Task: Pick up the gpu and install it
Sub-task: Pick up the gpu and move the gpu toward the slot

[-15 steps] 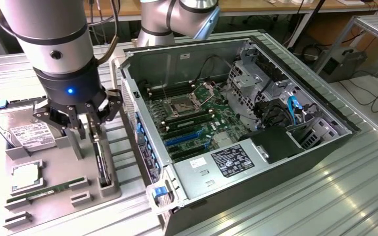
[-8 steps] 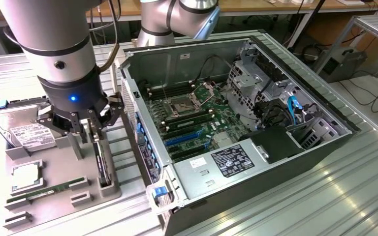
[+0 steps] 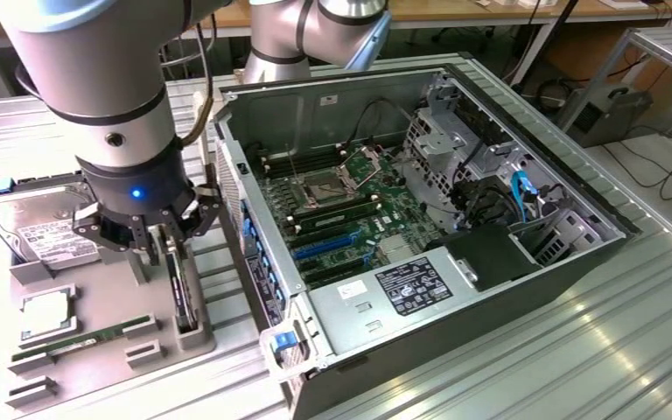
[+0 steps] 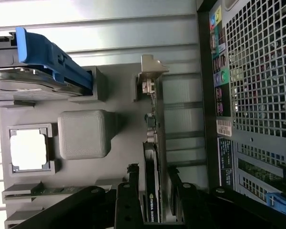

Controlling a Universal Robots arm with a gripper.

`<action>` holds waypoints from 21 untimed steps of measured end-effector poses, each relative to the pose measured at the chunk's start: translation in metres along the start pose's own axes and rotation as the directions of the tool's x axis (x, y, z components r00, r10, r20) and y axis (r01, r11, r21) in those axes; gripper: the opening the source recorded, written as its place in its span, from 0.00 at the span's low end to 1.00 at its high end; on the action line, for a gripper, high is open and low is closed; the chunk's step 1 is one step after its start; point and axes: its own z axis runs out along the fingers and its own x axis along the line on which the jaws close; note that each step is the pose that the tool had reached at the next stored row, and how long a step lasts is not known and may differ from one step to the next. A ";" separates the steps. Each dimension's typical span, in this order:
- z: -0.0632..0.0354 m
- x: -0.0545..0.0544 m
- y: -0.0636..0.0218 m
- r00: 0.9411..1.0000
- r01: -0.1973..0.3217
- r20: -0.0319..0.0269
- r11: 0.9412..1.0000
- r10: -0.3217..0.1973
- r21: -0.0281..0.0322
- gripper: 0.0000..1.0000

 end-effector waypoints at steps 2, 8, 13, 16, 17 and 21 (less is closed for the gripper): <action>0.0035 0.000 -0.0011 1.000 0.000 0.000 1.000 0.000 0.000 0.36; 0.0166 0.000 -0.0028 1.000 0.000 0.000 1.000 0.000 0.000 0.36; 0.0261 0.000 -0.0032 1.000 0.000 0.000 1.000 0.000 0.000 0.36; 0.0262 0.000 -0.0033 1.000 0.000 0.000 1.000 0.000 0.000 0.36; 0.0263 0.000 -0.0032 1.000 0.000 0.000 1.000 0.000 0.000 0.36; 0.0269 0.000 -0.0033 1.000 0.000 0.000 1.000 0.000 0.001 0.36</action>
